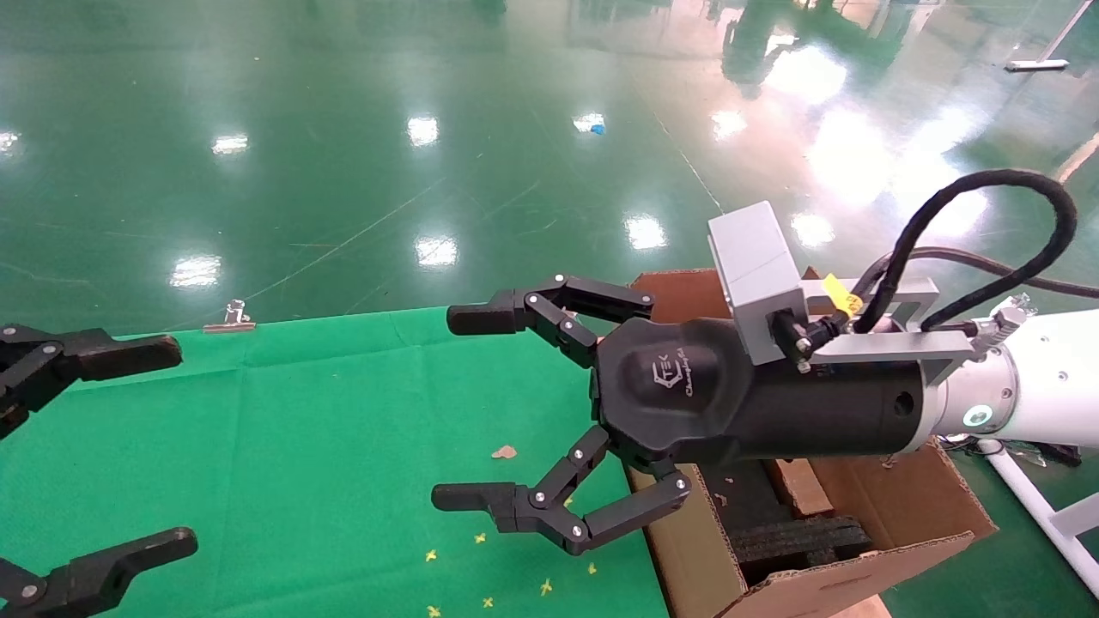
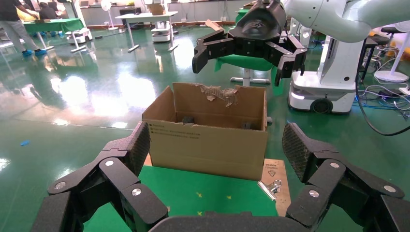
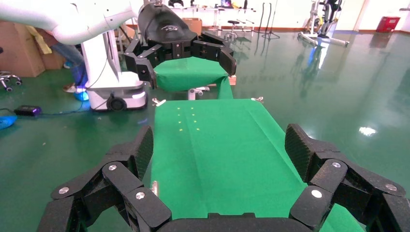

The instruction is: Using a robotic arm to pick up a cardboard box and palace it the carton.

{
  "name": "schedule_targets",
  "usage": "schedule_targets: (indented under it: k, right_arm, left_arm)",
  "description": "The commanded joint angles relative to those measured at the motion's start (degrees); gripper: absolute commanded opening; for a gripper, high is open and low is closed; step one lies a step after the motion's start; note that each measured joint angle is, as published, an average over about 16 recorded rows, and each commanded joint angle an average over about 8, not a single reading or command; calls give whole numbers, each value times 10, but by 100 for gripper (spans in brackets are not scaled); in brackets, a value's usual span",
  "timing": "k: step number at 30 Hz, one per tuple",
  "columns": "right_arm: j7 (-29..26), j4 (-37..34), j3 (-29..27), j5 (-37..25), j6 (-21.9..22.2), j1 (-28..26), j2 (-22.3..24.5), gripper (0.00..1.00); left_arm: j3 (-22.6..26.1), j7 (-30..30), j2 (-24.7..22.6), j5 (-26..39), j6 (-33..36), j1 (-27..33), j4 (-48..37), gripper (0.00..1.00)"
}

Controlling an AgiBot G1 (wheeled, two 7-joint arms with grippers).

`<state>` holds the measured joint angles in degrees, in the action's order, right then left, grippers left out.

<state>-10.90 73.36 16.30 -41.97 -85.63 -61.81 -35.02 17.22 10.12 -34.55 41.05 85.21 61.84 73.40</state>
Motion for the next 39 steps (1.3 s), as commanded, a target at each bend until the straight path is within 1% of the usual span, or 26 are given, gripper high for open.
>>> schedule_targets:
  k: [1,39]
  right_arm:
    - [0,0,0,0,0,0,0,100]
    - [0,0,0,0,0,0,0,100]
  left_arm:
    - [0,0,0,0,0,0,0,100]
    - [0,0,0,0,0,0,0,100]
